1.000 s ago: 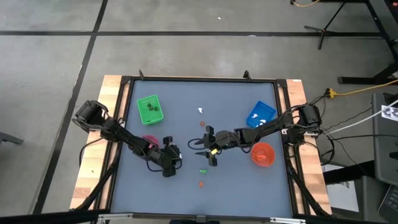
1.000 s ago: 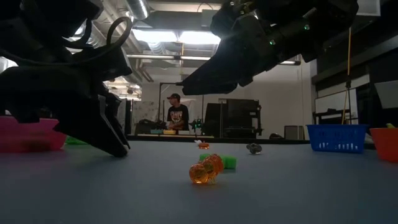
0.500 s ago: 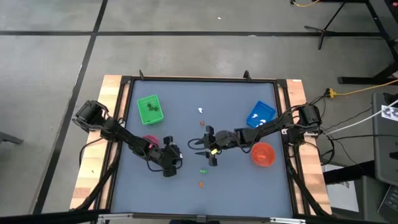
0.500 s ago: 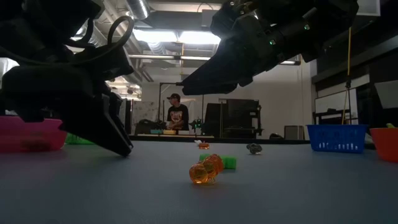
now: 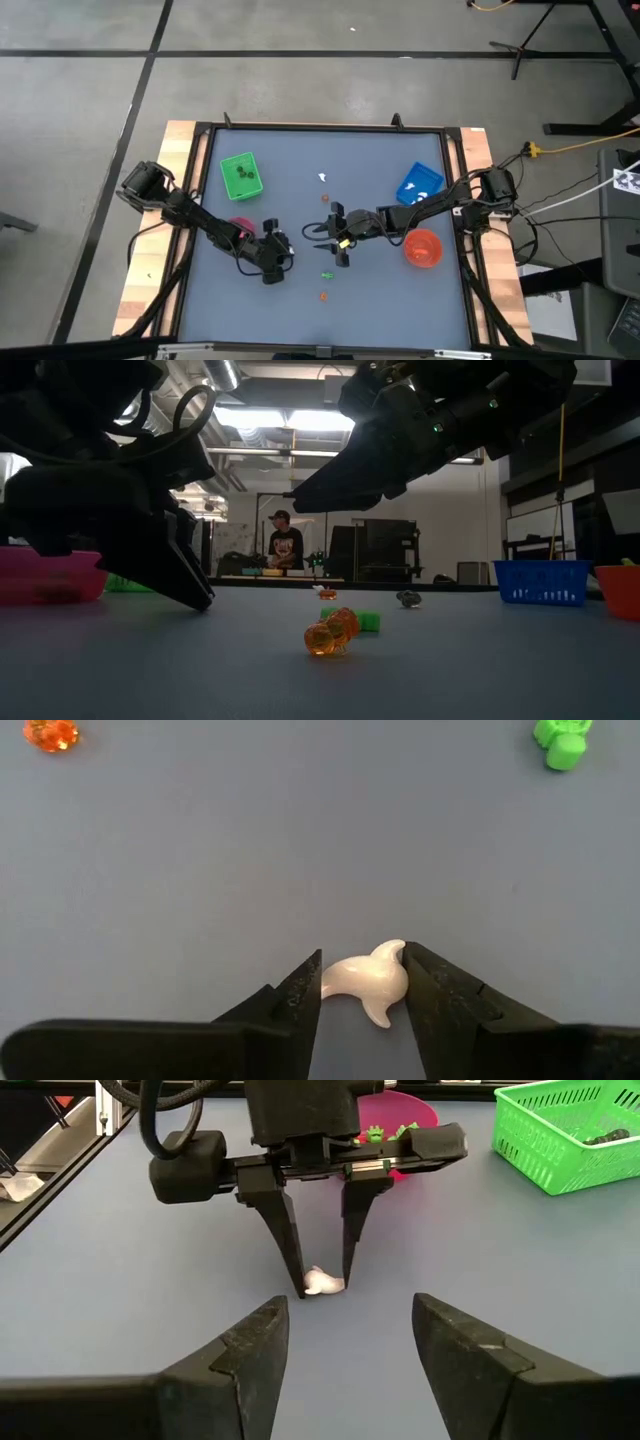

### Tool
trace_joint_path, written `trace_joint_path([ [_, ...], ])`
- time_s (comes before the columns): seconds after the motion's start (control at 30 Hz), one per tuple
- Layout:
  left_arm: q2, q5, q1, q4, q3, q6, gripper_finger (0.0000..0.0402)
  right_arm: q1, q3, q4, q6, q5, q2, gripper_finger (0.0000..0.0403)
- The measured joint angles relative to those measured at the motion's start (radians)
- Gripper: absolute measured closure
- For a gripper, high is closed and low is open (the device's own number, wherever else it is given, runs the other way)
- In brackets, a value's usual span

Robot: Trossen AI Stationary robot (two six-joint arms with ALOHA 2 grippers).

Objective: Sort Halloween decoration
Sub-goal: Put the small white ghost toy into the blue basket

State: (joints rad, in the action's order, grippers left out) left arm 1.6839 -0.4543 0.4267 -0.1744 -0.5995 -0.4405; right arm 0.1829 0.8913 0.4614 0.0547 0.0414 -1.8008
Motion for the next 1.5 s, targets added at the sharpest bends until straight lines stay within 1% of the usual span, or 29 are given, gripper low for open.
trace_joint_path([
  [0.27,0.000,0.003,-0.051,0.003,0.000,0.004,0.0287,0.000,0.000,0.000,0.000,0.000,0.000,0.0189],
  [0.5,-0.002,0.036,-0.090,0.001,0.000,0.005,0.0287,0.000,0.000,0.000,0.000,0.000,0.000,0.0189],
  [0.63,-0.026,0.030,-0.092,0.016,0.001,0.006,0.0287,0.000,0.000,0.000,0.000,0.000,0.000,0.0189],
  [0.73,-0.072,0.040,-0.092,0.032,0.001,0.007,0.0287,0.000,0.000,0.000,0.000,0.000,0.000,0.0189],
  [1.03,-0.232,0.117,-0.089,0.205,0.000,-0.022,0.0286,0.000,0.000,0.000,0.000,0.000,0.000,0.0189],
  [1.27,-0.216,0.216,-0.066,0.287,0.000,-0.052,0.0286,0.000,0.000,0.000,0.000,0.000,0.000,0.0189],
  [1.5,-0.217,0.210,-0.057,0.298,0.000,-0.056,0.0286,0.000,0.000,0.000,0.000,0.000,0.000,0.0189],
])
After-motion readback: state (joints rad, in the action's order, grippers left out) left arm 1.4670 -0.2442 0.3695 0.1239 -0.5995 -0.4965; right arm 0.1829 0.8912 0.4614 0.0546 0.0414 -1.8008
